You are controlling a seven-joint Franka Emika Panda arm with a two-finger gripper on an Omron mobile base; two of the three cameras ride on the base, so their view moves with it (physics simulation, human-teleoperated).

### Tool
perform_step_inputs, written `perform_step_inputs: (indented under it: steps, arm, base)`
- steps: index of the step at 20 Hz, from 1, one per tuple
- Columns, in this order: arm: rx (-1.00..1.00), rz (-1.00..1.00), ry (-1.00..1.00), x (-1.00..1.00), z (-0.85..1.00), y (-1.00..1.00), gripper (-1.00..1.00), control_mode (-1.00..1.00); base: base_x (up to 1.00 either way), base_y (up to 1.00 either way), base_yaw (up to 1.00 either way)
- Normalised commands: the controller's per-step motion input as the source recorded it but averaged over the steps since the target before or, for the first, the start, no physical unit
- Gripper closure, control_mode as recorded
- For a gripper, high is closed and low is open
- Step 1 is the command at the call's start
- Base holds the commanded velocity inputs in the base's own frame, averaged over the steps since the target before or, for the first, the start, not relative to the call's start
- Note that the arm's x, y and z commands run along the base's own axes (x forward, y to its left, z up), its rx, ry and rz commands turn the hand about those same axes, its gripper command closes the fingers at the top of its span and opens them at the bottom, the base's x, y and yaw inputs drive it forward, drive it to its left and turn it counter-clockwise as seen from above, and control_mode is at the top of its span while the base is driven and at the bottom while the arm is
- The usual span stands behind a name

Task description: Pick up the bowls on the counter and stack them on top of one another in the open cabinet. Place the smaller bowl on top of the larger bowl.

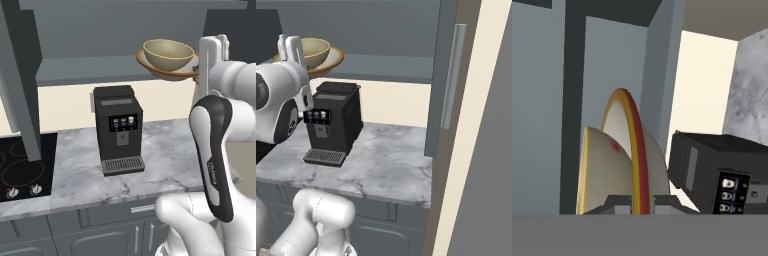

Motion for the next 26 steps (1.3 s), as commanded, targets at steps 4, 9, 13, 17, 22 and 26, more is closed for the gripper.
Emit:
perform_step_inputs:
  steps: [4, 9, 13, 17, 22, 26]
  arm:
    - [0.00, -0.01, 0.00, 0.19, 0.06, 0.00, 1.00, -1.00]
    - [0.00, -0.01, 0.00, 0.30, 0.00, 0.00, 1.00, -1.00]
    - [0.00, 0.00, -0.01, 0.43, -0.02, 0.00, 1.00, -1.00]
    - [0.00, 0.00, -0.01, 0.41, -0.08, 0.00, 1.00, -1.00]
    - [0.00, 0.00, 0.00, 0.39, -0.16, 0.00, 1.00, -1.00]
    - [0.00, 0.00, 0.00, 0.42, -0.14, 0.00, 1.00, -1.00]
  base:
    - [0.00, 0.00, 0.00]
    - [0.00, 0.00, 0.00]
    - [0.00, 0.00, 0.00]
    - [0.00, 0.00, 0.00]
    - [0.00, 0.00, 0.00]
    - [0.00, 0.00, 0.00]
